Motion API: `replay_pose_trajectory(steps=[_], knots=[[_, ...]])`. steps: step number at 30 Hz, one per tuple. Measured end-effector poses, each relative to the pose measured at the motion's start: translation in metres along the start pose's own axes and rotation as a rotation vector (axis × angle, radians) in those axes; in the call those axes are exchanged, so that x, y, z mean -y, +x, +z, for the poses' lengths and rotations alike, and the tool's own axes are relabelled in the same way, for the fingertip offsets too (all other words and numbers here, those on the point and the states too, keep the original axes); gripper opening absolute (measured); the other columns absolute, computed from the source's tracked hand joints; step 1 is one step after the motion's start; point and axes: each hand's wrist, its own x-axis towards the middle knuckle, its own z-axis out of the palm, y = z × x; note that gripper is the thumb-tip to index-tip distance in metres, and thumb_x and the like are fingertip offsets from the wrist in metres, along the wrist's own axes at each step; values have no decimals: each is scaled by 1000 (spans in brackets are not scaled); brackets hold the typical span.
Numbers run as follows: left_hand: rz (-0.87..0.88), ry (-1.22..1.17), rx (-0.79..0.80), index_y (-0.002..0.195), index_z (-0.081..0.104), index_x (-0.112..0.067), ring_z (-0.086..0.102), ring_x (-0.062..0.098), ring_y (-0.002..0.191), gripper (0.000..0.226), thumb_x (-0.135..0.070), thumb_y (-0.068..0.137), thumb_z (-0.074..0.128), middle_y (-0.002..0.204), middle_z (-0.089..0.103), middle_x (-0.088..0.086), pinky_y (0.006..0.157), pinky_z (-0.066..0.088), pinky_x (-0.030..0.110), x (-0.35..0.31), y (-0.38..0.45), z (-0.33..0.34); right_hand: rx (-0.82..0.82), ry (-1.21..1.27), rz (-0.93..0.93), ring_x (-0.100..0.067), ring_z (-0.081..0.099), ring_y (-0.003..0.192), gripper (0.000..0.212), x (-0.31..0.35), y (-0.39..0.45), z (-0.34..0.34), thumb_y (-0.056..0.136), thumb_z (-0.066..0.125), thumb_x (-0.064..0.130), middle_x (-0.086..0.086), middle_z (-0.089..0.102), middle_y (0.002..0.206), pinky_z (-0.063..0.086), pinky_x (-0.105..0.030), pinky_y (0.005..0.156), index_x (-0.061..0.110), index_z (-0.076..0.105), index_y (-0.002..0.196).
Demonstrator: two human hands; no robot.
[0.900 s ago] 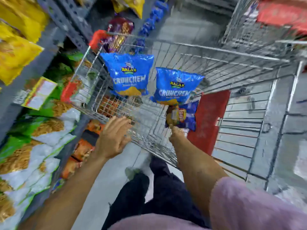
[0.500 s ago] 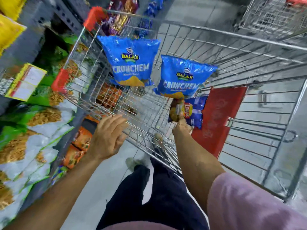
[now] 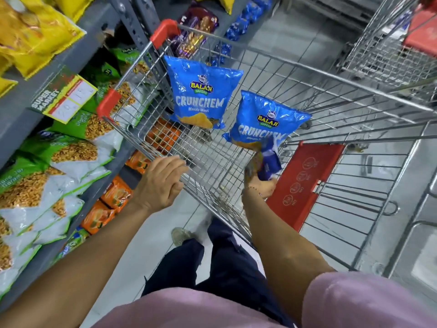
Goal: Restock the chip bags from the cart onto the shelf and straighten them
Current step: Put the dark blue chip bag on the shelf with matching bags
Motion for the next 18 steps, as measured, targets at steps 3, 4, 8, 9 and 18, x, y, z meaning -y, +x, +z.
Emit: replay_pose_trajectory(steps=[3, 4, 8, 9, 18], knots=[[-11, -6, 27, 111, 59, -6, 53, 29, 114, 53, -36, 99, 17, 111, 68, 15, 103, 34, 42, -2, 0, -6, 165, -123, -127, -32, 59, 89, 39, 21, -7, -26, 82, 66, 17, -21, 62, 102, 43, -36, 73, 4, 47, 114], [-11, -12, 34, 110, 59, -6, 53, 28, 113, 52, -35, 99, 18, 110, 68, 15, 103, 34, 41, -2, 1, -8, 188, -181, -184, -37, 61, 93, 43, 27, -10, -33, 83, 67, 23, -23, 63, 105, 45, -39, 75, 6, 45, 116], [-10, 2, 48, 107, 60, -8, 49, 21, 113, 47, -33, 98, 21, 106, 70, 12, 109, 25, 32, -6, 1, -23, 272, -144, -492, -30, 59, 88, 61, 58, -37, -49, 79, 70, 41, -12, 63, 102, 38, -31, 69, 10, 43, 125], [-28, -4, 48, 105, 63, -7, 50, 21, 112, 49, -33, 99, 22, 105, 70, 11, 111, 23, 29, -6, 1, -28, 285, -105, -574, -30, 60, 88, 59, 69, -49, -52, 79, 70, 40, -8, 62, 97, 38, -31, 68, 10, 45, 124], [-270, 44, -471, 119, 59, -4, 54, 25, 119, 40, -27, 97, 35, 122, 63, 12, 107, 35, 33, 16, 32, -201, 575, 488, -1051, 2, 51, 65, 22, 220, -193, -76, 80, 70, 36, 14, 57, 75, 45, -26, 70, 28, 55, 94]])
